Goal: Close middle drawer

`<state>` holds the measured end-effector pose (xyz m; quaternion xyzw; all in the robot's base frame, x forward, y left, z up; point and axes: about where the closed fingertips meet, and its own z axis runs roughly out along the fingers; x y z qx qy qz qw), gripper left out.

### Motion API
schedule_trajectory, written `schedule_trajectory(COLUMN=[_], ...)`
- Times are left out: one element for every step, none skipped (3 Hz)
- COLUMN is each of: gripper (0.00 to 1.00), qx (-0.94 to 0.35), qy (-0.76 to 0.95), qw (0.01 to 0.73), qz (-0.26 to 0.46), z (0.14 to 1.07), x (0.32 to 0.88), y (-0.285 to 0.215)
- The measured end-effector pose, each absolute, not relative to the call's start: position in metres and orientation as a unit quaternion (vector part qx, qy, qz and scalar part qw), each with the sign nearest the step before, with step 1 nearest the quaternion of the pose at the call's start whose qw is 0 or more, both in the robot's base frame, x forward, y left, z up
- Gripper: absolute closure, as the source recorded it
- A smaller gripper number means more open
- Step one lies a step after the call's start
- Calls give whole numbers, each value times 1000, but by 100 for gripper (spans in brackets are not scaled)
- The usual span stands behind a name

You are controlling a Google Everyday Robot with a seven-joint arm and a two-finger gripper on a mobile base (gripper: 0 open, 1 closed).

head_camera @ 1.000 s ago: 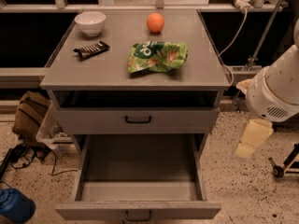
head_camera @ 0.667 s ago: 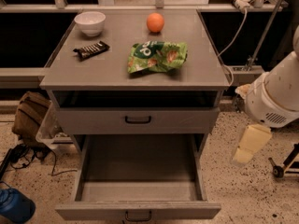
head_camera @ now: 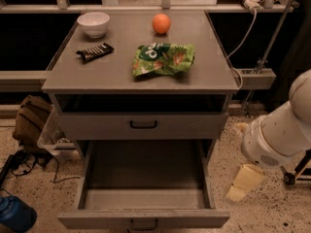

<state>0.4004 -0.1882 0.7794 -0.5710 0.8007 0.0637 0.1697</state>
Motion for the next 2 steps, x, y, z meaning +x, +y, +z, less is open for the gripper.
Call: schedule_trajectory(gripper=[0,0], qx=[-568,-568], qy=[802,802], qw=[160,160], qz=[95,95], z=[755,755], x=[395,395], y=[-181,-181])
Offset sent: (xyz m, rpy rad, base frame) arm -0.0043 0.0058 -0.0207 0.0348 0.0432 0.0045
